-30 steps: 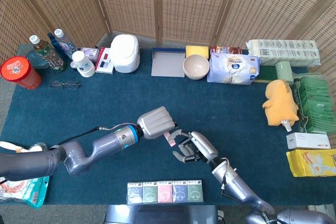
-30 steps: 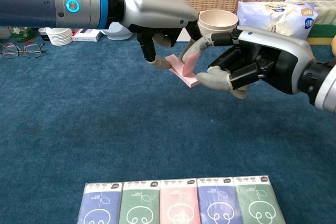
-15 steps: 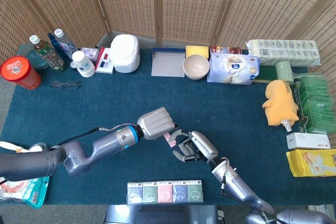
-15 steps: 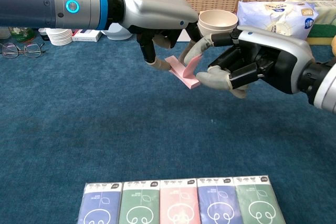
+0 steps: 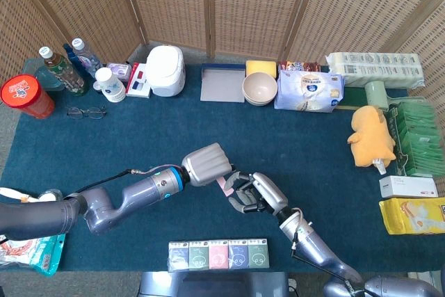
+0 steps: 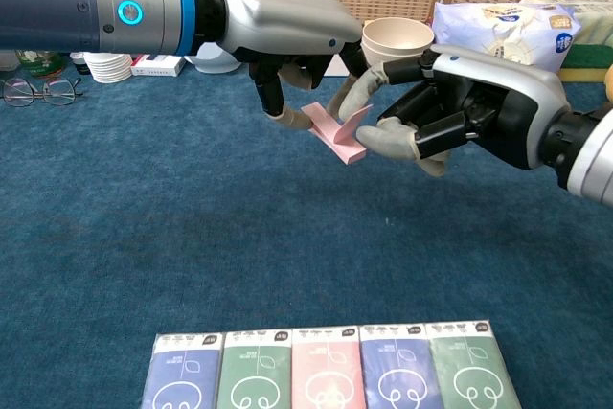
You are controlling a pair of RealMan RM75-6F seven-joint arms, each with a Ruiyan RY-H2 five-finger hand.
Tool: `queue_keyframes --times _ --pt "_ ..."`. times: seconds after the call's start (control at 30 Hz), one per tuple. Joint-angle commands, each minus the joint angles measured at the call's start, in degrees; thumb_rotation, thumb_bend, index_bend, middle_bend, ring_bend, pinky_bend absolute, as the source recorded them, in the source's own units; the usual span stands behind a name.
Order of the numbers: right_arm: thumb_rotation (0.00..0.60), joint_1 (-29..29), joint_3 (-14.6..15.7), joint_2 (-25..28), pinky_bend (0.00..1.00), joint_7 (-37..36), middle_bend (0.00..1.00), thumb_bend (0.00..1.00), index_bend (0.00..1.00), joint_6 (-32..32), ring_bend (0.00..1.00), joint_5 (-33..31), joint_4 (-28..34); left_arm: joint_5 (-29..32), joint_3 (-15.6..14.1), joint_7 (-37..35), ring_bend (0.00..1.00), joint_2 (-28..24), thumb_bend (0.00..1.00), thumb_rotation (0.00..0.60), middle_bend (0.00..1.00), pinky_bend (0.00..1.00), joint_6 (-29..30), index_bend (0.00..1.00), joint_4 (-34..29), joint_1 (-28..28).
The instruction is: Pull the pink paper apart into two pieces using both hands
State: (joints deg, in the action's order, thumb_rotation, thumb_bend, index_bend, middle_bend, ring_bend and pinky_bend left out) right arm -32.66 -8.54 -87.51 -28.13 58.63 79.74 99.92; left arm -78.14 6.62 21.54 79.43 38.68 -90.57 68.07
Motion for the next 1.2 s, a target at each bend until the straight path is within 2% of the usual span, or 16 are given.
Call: queue_keyframes --times 0.03,0.77,1.2 --pt "0.6 0.0 0.0 -0.1 0.81 0.1 0.93 0.41 0.5 0.0 0.89 -0.1 -0.1 0.0 0.0 0.0 0.96 0.1 0.39 0.6 1.0 0.98 -0.1 0.64 0.1 0.0" --pt "0.6 0.3 -0.3 -0.9 0.83 1.4 0.94 0.41 0.59 0.7 0.91 -0.5 -0.2 -0.5 -0.2 -0.3 0.96 0.3 0.39 0.6 1.0 0.98 0.0 0.64 -0.1 0.3" --pt "0.6 0.7 -0.1 -0.9 0.84 2.5 0.97 0.41 0.69 1.3 0.92 -0.3 0.4 -0.5 -0.7 -0.1 0.96 0.1 0.39 0.6 1.0 0.98 0.0 0.64 -0.3 0.0"
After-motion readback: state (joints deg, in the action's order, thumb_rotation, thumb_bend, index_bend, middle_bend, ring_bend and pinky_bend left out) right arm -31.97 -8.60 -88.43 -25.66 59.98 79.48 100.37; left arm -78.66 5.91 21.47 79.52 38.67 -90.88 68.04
